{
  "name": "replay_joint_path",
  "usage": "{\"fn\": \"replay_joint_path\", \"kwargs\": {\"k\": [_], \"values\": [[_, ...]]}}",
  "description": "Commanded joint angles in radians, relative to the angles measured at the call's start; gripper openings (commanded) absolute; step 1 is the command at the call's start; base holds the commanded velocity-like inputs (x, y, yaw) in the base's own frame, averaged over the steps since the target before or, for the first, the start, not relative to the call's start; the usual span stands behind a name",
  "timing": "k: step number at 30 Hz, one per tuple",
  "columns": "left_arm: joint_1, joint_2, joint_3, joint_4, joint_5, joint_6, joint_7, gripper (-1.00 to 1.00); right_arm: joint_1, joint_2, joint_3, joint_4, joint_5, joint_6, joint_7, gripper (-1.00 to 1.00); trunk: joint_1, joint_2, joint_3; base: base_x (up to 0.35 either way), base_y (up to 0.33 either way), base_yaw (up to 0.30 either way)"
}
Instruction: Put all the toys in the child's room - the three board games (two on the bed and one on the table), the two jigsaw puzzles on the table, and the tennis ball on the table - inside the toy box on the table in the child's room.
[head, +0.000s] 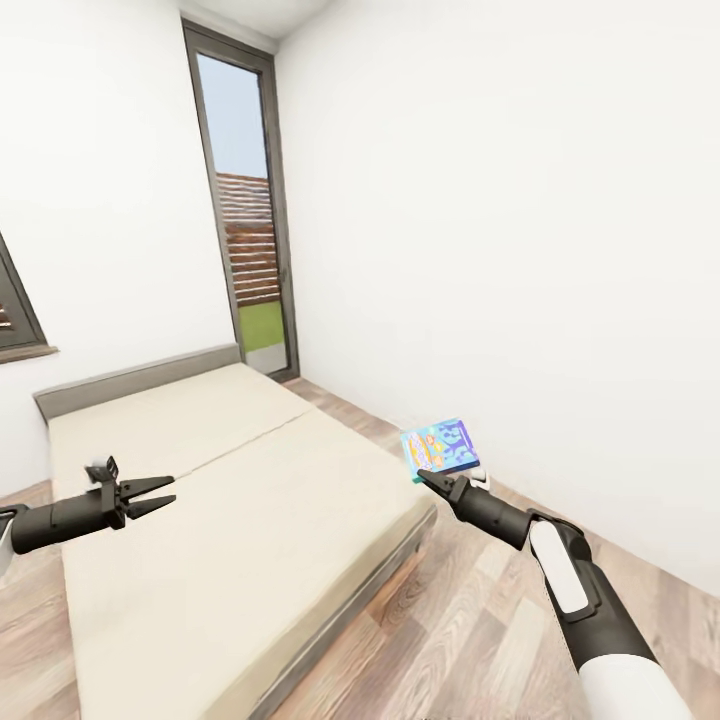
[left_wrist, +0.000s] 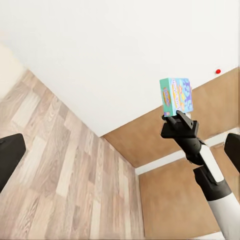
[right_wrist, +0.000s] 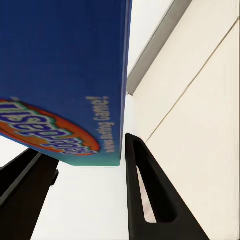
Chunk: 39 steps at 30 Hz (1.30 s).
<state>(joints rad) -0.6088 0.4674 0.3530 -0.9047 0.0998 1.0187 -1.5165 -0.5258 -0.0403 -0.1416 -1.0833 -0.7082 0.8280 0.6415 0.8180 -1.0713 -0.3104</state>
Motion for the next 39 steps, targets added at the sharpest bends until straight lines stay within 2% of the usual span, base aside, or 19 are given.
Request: {"fn": "replay_joint_path", "kwargs": {"k": [1,34,39], "values": [[0.000,0.001,0.001,0.000,0.000,0.011,-0.004,1.00,-0.001,0.000,-0.002,0.000,-0.004,0.006,0.003,-1.00,-0.004,0.006,0.002,0.000,0.000,-0.279],[0.000,0.000,0.000,0.000,0.005,0.011,-0.004,1.00,0.000,-0.001,-0.006,0.026,-0.005,0.003,0.003,-1.00,-0.130,0.237,0.108,0.000,0.000,-0.279],[0.000,0.000,0.000,0.000,0.004,0.010,-0.004,1.00,0.002,-0.010,-0.008,0.027,-0.012,0.006,0.010,-1.00,-0.150,0.272,0.126,0.000,0.000,-0.279]]}}
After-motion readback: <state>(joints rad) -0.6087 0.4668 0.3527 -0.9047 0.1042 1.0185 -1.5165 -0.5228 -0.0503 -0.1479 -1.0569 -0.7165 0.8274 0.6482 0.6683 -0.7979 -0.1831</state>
